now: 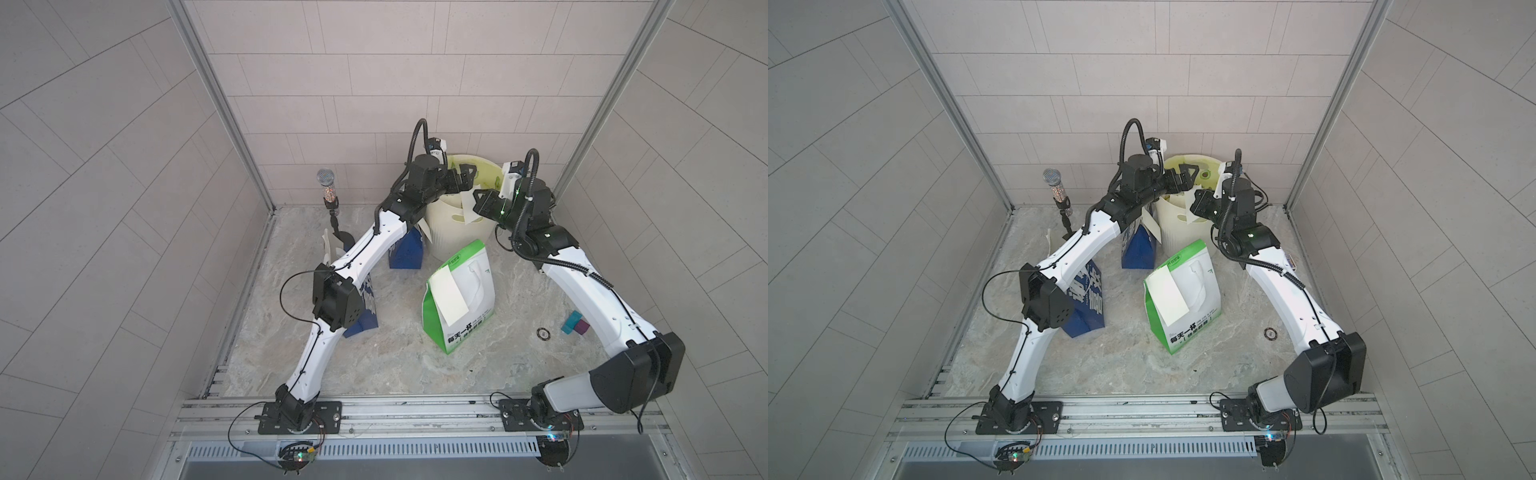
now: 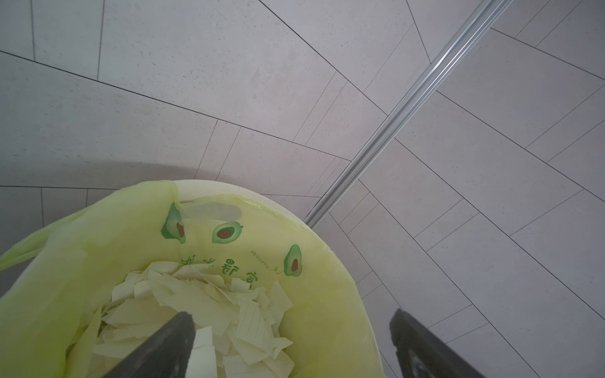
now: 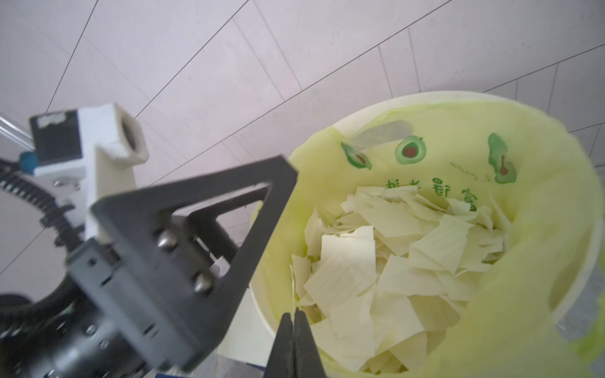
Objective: Shred takeout receipts and throw away
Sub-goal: Place the takeout receipt in the trash bin, then shred the takeout receipt.
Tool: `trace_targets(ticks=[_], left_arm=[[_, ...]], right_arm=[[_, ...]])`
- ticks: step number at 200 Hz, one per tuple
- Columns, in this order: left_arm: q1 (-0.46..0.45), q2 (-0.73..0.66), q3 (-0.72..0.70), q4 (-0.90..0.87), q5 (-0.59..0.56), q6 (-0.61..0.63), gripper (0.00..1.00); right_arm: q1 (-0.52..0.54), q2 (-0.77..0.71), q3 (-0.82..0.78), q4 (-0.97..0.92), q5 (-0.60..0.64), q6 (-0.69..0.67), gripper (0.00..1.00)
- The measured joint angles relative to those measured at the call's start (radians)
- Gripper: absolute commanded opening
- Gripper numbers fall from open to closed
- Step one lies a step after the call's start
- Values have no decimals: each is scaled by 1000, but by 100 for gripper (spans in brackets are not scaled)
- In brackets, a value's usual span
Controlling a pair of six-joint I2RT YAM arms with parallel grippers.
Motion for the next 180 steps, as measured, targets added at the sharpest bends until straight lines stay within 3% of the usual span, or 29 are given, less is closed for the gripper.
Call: trace_targets(ticks=[44, 79, 105, 132, 160, 180], left_arm=[[39, -65, -95, 27, 37, -23, 100], [82, -212, -211, 34, 115, 10, 98], [115, -388, -346, 48, 247, 50, 91], [113, -602, -552, 61, 413, 95, 90], [105, -815, -832, 101, 574, 108, 91], [97, -889, -947, 105, 669, 121, 88]], right_arm=[[-16, 19, 26, 40, -27, 11, 0], [-16, -90, -74, 82, -146, -61, 0], [-16, -212, -141, 82, -281, -122, 0], [-16, -295, -145, 67, -442, -168, 0], [-14, -327, -145, 62, -612, -166, 0], [-2, -327, -148, 66, -719, -134, 0]])
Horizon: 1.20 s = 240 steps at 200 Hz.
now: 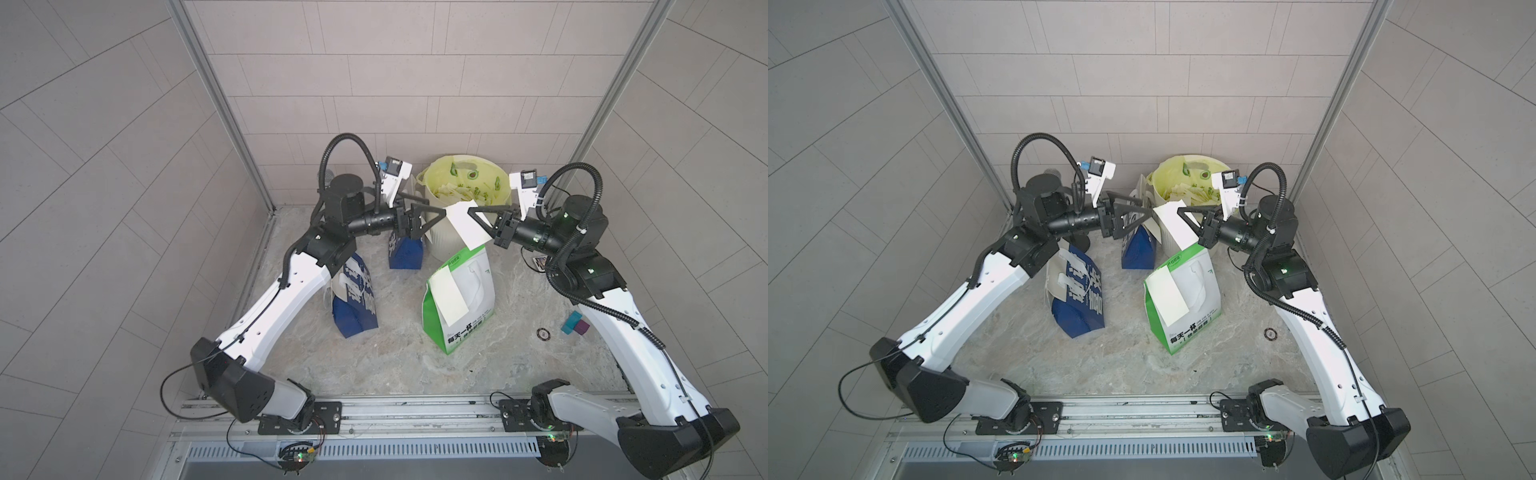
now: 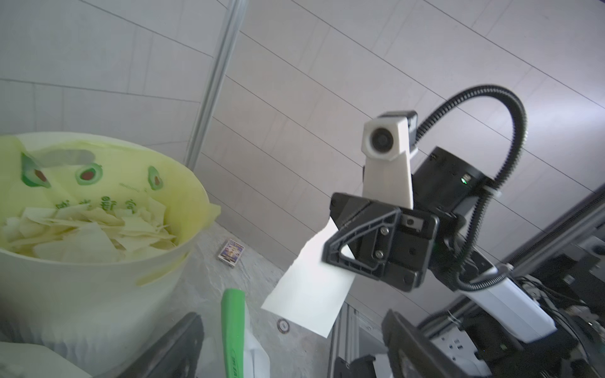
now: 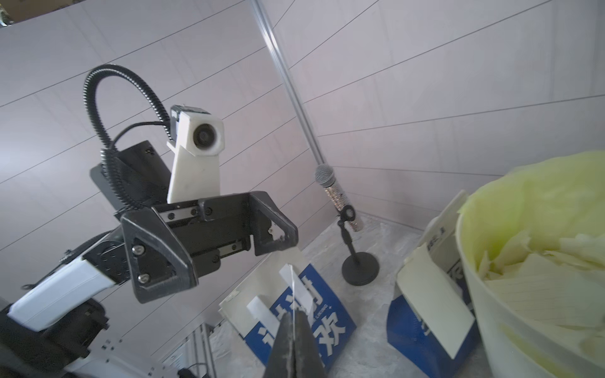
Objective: Shred takeout receipts and throw away
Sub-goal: Shred the takeout receipt.
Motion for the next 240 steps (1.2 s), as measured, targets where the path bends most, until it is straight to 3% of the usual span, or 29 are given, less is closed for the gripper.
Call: trace_targets(ticks=[41, 57, 86, 106, 117, 122, 130, 134, 157, 191, 240], left_arm=[[0, -32, -51, -54, 100, 48, 73], [0, -33, -66, -36, 138, 46, 62], [0, -34, -132, 77, 204, -34, 31], [0, -35, -154, 136, 224, -77, 0], [0, -39, -165, 162, 225, -85, 0], [0, -41, -170, 172, 225, -92, 0], [0, -46, -178, 187, 224, -100, 0], [0, -48, -181, 194, 225, -107, 0], [0, -69, -211, 272, 225, -150, 0], [0, -98, -261, 398, 221, -222, 0], [0, -101, -315, 531, 202, -319, 0]], right_arm=[[44, -11, -67, 89, -133, 101, 0], [63, -6, -77, 122, -158, 135, 0], [84, 10, -77, 158, -180, 163, 0], [91, 18, -77, 163, -183, 167, 0], [95, 19, -77, 161, -185, 167, 0], [95, 19, -77, 160, -186, 167, 11], [96, 19, -77, 158, -186, 168, 37], [96, 18, -77, 156, -185, 172, 45], [97, 11, -77, 148, -154, 185, 62], [97, -58, -155, 229, -79, 277, 63], [97, -99, -212, 270, -24, 324, 39]])
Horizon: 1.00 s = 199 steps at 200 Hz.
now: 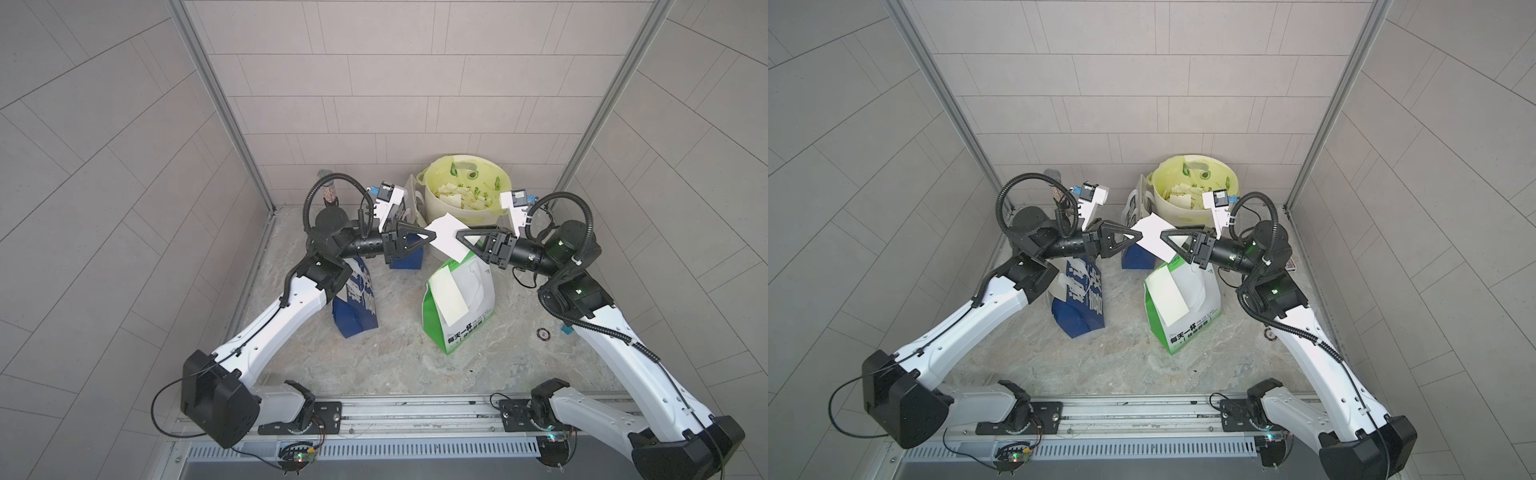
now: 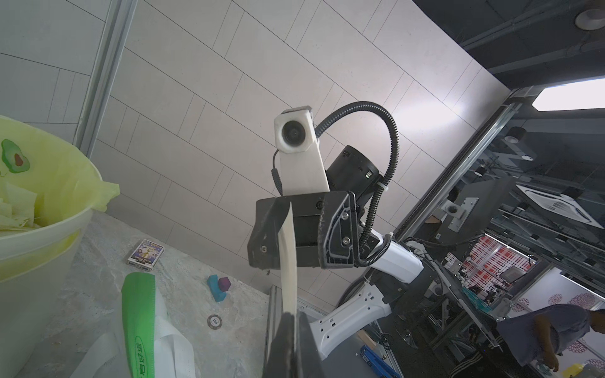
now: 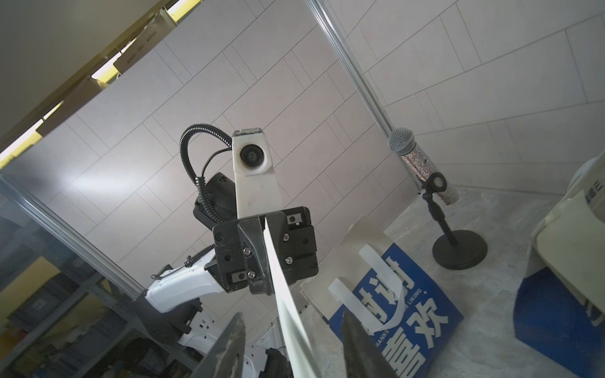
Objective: Shred takeout receipts and throw away
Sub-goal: Shred the takeout receipt.
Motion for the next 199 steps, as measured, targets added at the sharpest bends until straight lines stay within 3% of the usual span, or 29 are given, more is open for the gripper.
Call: trace_targets(ticks=[44, 92, 130, 142, 148, 156, 164, 176, 199], left_arm=[[0, 0, -3, 41, 0, -26, 0], [0, 0, -3, 32, 5, -23, 0], [0, 0, -8, 5, 7, -12, 0], [0, 0, -12, 0, 8, -10, 0], [0, 0, -13, -5, 6, -7, 11], [0, 0, -13, -14, 1, 3, 44], [0, -2, -12, -40, -10, 13, 56], [0, -5, -8, -85, -28, 35, 64], [0, -5, 8, -144, -61, 55, 65]], right_arm=[[0, 0, -3, 23, 4, 20, 25], [0, 8, -3, 64, 4, 38, 27], [2, 19, -5, 81, 3, 55, 0], [4, 19, -6, 82, 2, 52, 0], [5, 19, -6, 83, 2, 52, 0], [6, 19, -6, 82, 1, 51, 0], [8, 19, -6, 79, 1, 45, 0], [14, 19, -4, 58, 1, 24, 0], [41, 29, 6, 0, -10, -29, 0]])
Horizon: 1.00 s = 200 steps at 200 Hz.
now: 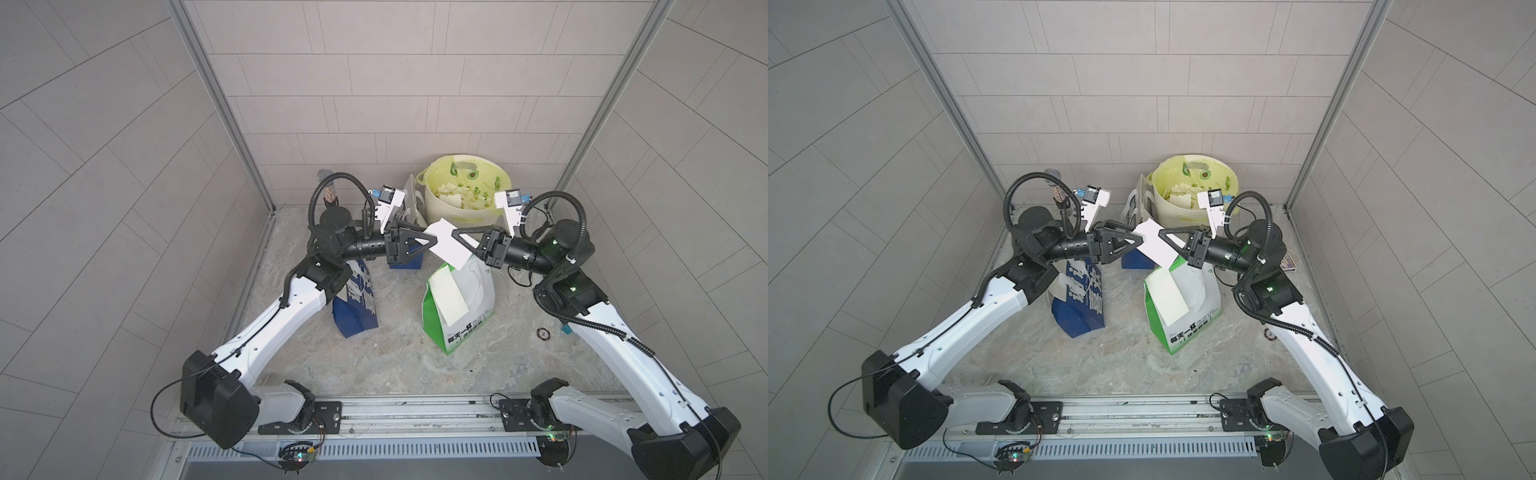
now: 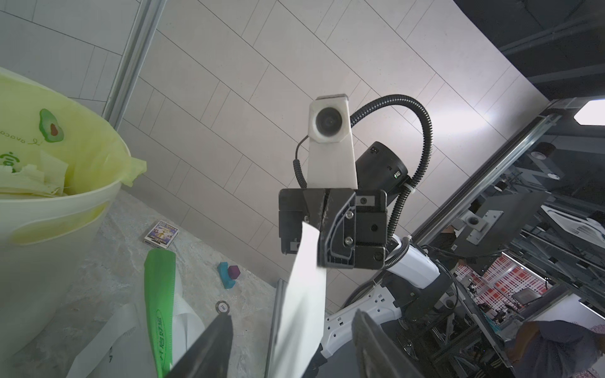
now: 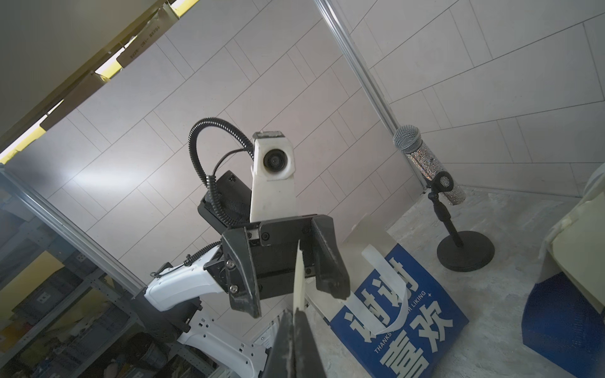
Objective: Shred takeout receipts and throw away
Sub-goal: Shred the takeout receipt.
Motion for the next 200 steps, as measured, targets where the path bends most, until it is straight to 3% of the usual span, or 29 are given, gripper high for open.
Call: trace_targets(ticks=[33, 82, 122, 146, 177, 200], left_arm=[[-6, 0, 11, 28, -15, -26, 55], [-18, 0, 14, 58, -8, -63, 25], [-18, 0, 18, 31, -12, -47, 8], [-18, 0, 28, -28, -30, -14, 7], [-22, 0, 71, -149, -71, 62, 23], [-23, 0, 77, -199, -93, 94, 25]], right_arm=[[31, 32, 1, 14, -35, -5, 0], [33, 72, 1, 20, -42, -6, 0], [33, 86, 1, 19, -42, -10, 0], [33, 87, 1, 12, -42, -26, 0], [34, 87, 3, -24, -40, -56, 0], [37, 87, 8, -40, -41, -70, 0]])
